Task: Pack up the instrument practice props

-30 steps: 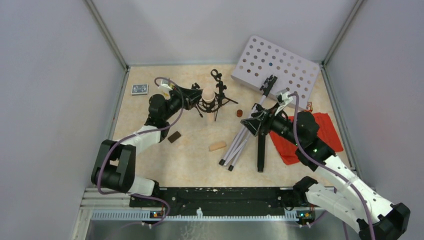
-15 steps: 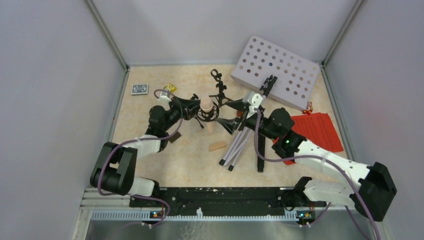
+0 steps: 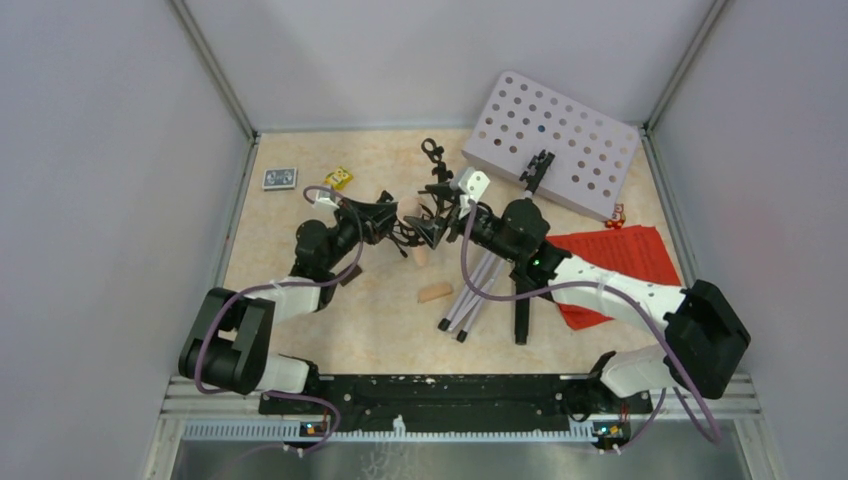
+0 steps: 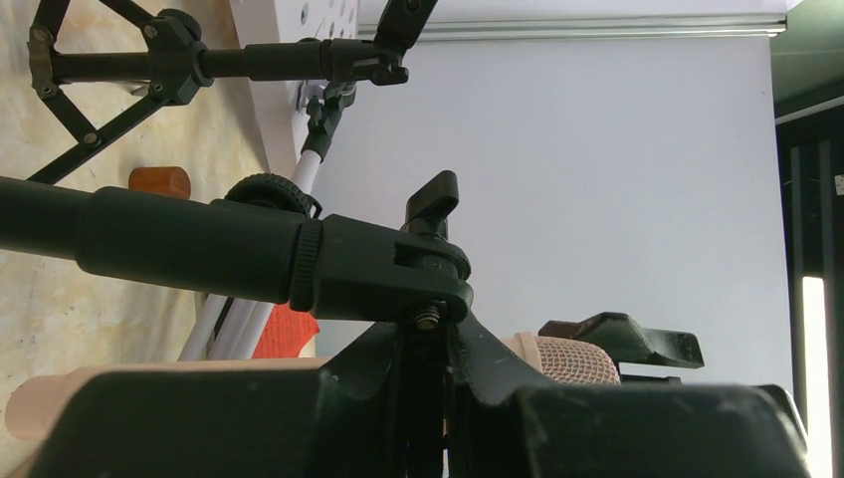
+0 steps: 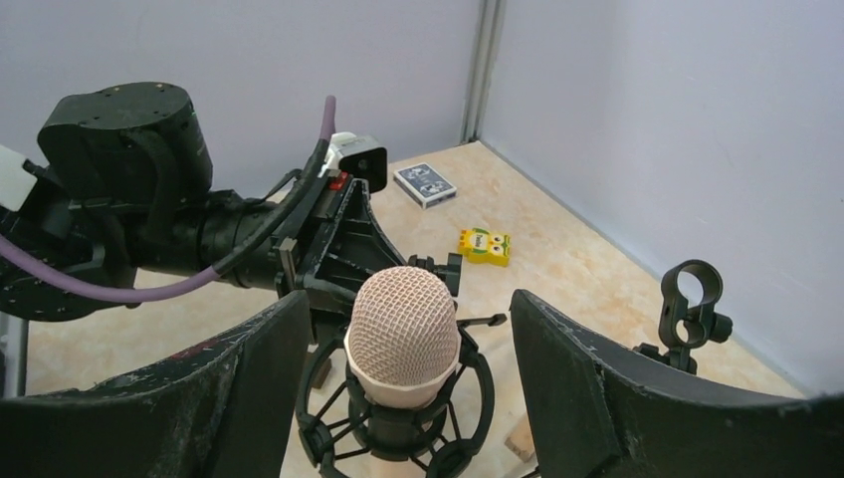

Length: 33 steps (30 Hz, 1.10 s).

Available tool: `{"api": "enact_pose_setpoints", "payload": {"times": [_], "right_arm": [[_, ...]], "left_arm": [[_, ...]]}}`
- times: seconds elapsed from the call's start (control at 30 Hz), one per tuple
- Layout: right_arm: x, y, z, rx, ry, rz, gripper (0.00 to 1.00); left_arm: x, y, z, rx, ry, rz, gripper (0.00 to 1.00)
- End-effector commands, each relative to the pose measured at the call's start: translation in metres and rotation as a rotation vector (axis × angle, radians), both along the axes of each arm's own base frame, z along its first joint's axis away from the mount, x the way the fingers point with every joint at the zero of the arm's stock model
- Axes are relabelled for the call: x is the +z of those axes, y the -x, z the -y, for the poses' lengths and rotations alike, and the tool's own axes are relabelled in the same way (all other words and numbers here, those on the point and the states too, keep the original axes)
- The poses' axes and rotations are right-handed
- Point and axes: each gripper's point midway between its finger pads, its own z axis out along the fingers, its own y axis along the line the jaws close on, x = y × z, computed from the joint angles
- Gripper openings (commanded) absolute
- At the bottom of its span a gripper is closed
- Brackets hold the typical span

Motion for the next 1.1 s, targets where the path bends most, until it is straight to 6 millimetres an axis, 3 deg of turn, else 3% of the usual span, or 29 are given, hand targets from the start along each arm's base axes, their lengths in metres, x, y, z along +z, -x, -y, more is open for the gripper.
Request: {"api": "enact_pose_setpoints", "payload": {"times": [0.0, 0.4, 0.47, 0.57, 0.83, 1.07], "right_arm": [[0.022, -0.005, -0.014, 0.007, -0.029, 0.051, 0.73], [-0.023, -0.012, -0.029, 0.000, 0.082, 0.017, 0.70], [-0.025, -0.015, -0.030, -0.013, 0.078, 0.018, 0.65], [-0.023, -0.018, -0.031, -0.021, 0.062, 0.013, 0.47], [0.020, -0.007, -0.029, 0.016, -0.044, 0.063, 0.09], [0.079, 0.001, -0.028, 0.032, -0.136, 0.137, 0.03]], "left_arm": [[0.039, 0.013, 0.000, -0.015, 0.043, 0.152, 0.00], [0.038, 0.012, 0.000, -0.017, 0.037, 0.144, 0.00], [0.037, 0.012, 0.000, -0.015, 0.037, 0.141, 0.00], [0.037, 0.012, 0.000, -0.016, 0.037, 0.142, 0.00], [0.030, 0.012, 0.000, -0.013, 0.023, 0.126, 0.00], [0.024, 0.011, 0.001, -0.007, -0.029, 0.116, 0.00]]}}
